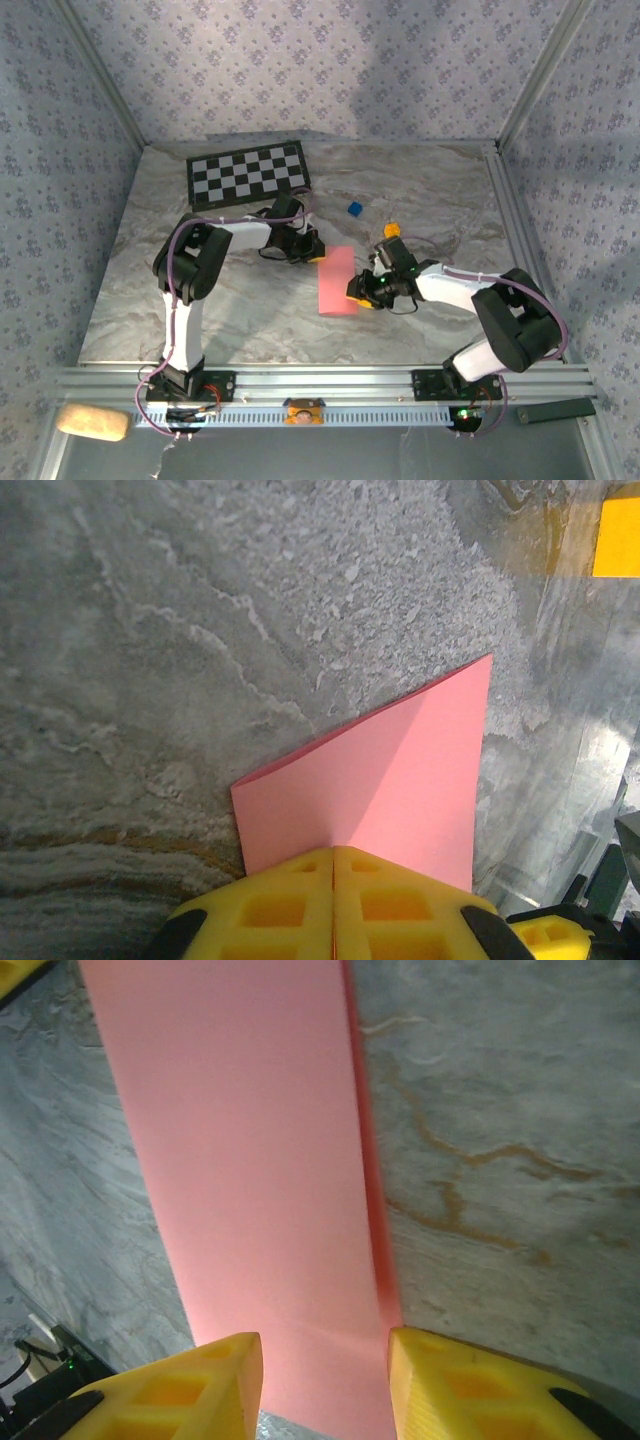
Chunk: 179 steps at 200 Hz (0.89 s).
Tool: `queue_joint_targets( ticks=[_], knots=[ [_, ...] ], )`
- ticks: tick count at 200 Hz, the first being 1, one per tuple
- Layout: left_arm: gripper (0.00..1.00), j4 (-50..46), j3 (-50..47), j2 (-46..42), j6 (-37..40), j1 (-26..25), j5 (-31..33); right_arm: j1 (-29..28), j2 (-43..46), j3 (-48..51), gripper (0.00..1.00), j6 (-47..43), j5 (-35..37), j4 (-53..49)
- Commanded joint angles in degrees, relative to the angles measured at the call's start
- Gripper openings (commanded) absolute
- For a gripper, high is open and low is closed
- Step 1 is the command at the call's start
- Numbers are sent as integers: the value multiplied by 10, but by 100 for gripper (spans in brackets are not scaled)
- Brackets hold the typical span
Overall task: Fold a paper plane with a square sheet of paper (pick it up from the middle)
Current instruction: Fold the triangle a second time at the center of the table.
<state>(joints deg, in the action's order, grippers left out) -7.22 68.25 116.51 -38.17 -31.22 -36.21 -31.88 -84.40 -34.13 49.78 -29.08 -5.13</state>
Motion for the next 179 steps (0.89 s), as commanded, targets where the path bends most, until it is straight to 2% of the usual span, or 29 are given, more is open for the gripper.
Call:
queue_joint_targets(
  ticks=[1,60,133,179],
  knots=[
    [7,-3,-3,19,4,0,-2,0,-4,-15,38,4,-26,23],
    [7,-6,13,30,23,1,-22,13,-13,-19,36,17,-43,76],
    [7,-14,34,38,36,0,-26,41,-63,-30,34,35,-84,139],
    [7,-27,42,40,44,1,-20,51,-79,-25,34,39,-84,154]
  ],
)
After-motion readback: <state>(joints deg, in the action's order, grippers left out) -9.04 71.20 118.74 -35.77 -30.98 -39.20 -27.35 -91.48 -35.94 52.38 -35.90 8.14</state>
